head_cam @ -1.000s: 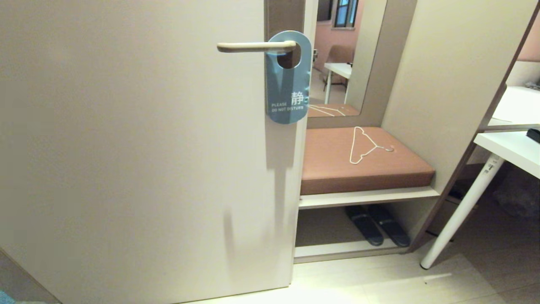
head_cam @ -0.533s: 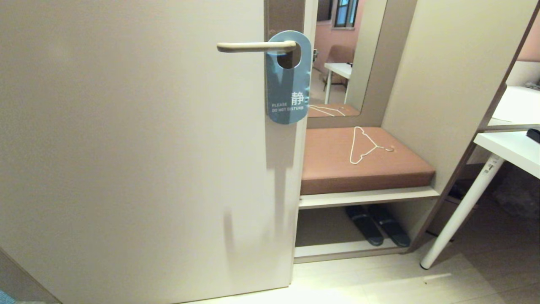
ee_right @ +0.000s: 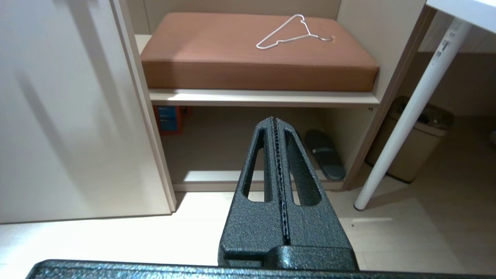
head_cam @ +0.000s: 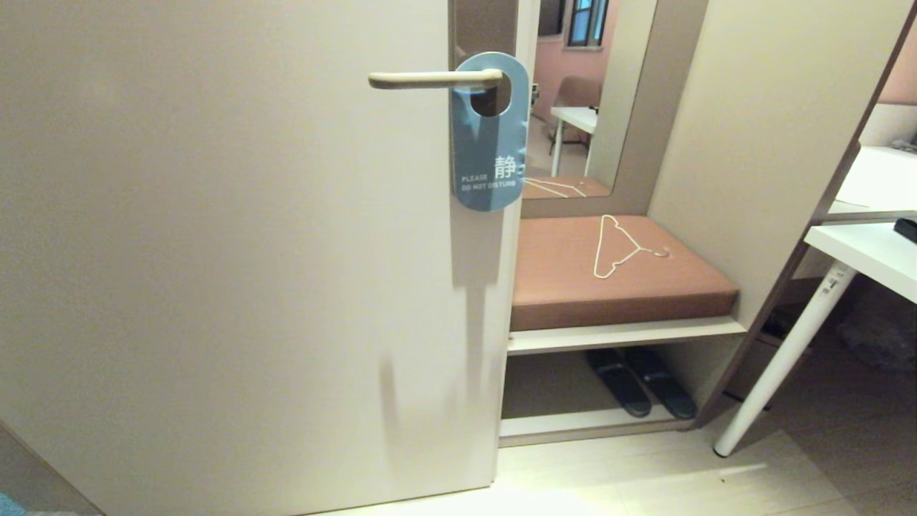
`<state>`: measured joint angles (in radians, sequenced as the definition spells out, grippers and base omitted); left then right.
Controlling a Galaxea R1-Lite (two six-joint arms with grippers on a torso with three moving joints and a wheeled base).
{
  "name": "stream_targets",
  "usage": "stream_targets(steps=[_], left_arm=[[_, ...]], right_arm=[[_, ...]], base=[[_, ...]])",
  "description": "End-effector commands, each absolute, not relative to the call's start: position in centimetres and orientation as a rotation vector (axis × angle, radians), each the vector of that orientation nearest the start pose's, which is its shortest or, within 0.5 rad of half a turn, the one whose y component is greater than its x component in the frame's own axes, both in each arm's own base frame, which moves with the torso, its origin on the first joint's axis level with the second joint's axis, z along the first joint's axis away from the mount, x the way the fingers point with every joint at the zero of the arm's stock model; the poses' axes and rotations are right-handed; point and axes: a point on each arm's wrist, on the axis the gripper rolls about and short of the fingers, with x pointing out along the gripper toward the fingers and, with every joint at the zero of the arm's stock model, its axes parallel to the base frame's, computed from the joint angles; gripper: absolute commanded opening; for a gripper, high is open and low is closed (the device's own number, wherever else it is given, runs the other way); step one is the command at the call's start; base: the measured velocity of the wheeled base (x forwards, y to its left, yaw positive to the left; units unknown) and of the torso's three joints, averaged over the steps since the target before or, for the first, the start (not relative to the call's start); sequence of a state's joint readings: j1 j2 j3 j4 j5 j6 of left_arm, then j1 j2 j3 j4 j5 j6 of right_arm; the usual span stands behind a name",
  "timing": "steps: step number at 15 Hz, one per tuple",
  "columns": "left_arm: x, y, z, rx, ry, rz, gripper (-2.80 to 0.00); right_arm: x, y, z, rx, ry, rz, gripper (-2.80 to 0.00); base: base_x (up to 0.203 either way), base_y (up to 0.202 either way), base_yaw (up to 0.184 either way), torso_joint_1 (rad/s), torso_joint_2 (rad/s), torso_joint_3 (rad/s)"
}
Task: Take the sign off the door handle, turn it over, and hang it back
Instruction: Take down the sign
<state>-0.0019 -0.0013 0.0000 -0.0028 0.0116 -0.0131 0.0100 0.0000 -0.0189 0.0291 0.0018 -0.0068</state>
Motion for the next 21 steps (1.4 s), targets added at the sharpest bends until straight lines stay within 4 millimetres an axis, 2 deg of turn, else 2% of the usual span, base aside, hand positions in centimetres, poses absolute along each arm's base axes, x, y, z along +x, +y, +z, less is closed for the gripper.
stream_targets(steps=[1, 6, 10, 15, 18, 21], left_arm=[[-2.3, 0.0, 7.6, -0.014, -0.003, 0.011, -2.8], [-2.3, 0.0, 7.6, -0.014, -0.003, 0.011, -2.8], [-2.3, 0.0, 7.6, -0.014, -0.003, 0.011, -2.8], [-2.3, 0.0, 7.6, -0.014, -0.003, 0.011, -2.8], [-2.3, 0.0, 7.6, -0.014, -0.003, 0.011, -2.8], [-2.3, 0.0, 7.6, -0.014, -0.003, 0.011, -2.8]], right_arm=[[-2.6, 0.0, 8.2, -0.009, -0.002, 0.015, -2.8], [-2.3, 0.1, 13.3, 0.009, 0.001, 0.053, -2.8], [-0.5, 0.1, 19.9, 0.007, -0.006, 0.048, -2.8], [4.4, 0.0, 27.8, -0.038, -0.005, 0.0, -2.8], [8.6, -0.2, 30.8, -0.094, 0.023, -0.039, -2.8], [12.6, -1.1, 32.6, -0.135, 0.008, -0.1, -2.8]], base=[[0.0, 0.0, 0.0, 0.0, 0.0, 0.0], [0.0, 0.0, 0.0, 0.0, 0.0, 0.0], [0.0, 0.0, 0.0, 0.0, 0.0, 0.0], [0.0, 0.0, 0.0, 0.0, 0.0, 0.0], [0.0, 0.0, 0.0, 0.0, 0.0, 0.0], [0.0, 0.0, 0.0, 0.0, 0.0, 0.0]])
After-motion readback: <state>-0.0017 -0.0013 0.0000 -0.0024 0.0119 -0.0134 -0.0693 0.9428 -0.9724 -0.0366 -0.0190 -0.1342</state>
